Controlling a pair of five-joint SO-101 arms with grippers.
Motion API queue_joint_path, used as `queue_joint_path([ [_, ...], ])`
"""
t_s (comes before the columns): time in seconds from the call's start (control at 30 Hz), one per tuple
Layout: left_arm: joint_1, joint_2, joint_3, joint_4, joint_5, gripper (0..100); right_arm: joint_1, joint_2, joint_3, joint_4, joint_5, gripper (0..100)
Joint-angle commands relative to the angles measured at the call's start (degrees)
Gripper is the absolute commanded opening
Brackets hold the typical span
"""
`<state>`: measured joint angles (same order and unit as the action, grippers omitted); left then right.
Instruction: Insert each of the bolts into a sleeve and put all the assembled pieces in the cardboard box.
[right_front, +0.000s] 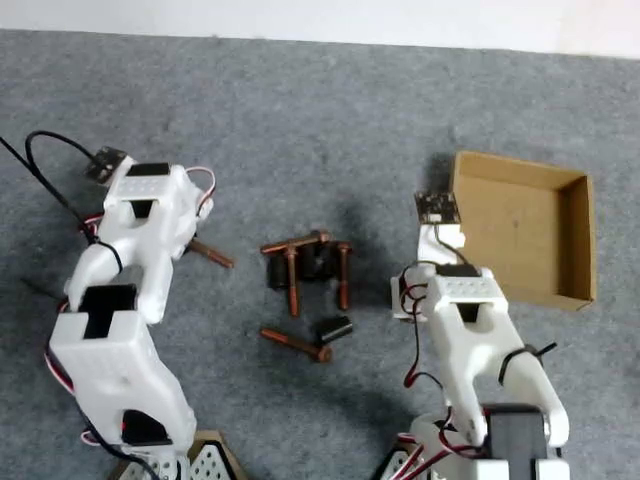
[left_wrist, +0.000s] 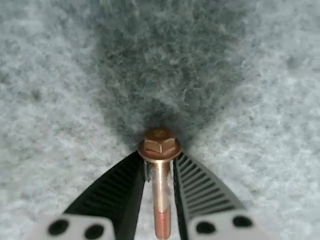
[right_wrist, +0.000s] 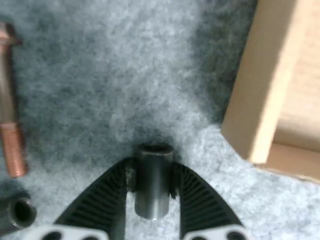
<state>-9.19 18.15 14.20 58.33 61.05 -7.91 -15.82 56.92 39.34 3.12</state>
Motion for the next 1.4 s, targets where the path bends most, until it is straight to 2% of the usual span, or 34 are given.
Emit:
queue_joint_path([
  [0.0,3.0,-9.1,5.3,0.5,-4.0,0,-1.7,-7.5,3.6,-3.6,0.6,0.5],
  [0.1,4.7,-19.5,13.8,-2.5,-5.4,0,-3.6,-16.0,10.5,-7.9,0.6,0.5],
  [0.4,11.0,-54.7,46.9,-26.8,-13.0,0,-9.5,-46.9,30.4,-15.0,0.6,0.5],
  [0.6,12.0,-73.2,62.2,-38.4,-13.3,0,-15.3,-66.5,39.8,-15.0,1.1,0.5],
  [0.73,12.1,-82.0,66.4,-38.9,-13.3,0,-21.8,-77.1,46.6,-13.1,7.6,0.5],
  [0.87,14.5,-88.6,70.1,-38.9,-13.5,0,-28.0,-83.0,48.0,-9.0,7.6,0.5],
  [1.1,17.5,-100.6,75.6,-38.9,-13.8,0,-34.2,-83.3,47.9,-13.0,6.6,0.5],
  [1.23,17.9,-109.8,79.8,-38.9,-18.6,0,-37.1,-82.2,47.9,-13.1,6.6,0.5],
  [1.37,18.0,-120.5,83.2,-38.6,-19.3,0,-37.3,-80.6,47.9,-13.0,6.6,0.5],
])
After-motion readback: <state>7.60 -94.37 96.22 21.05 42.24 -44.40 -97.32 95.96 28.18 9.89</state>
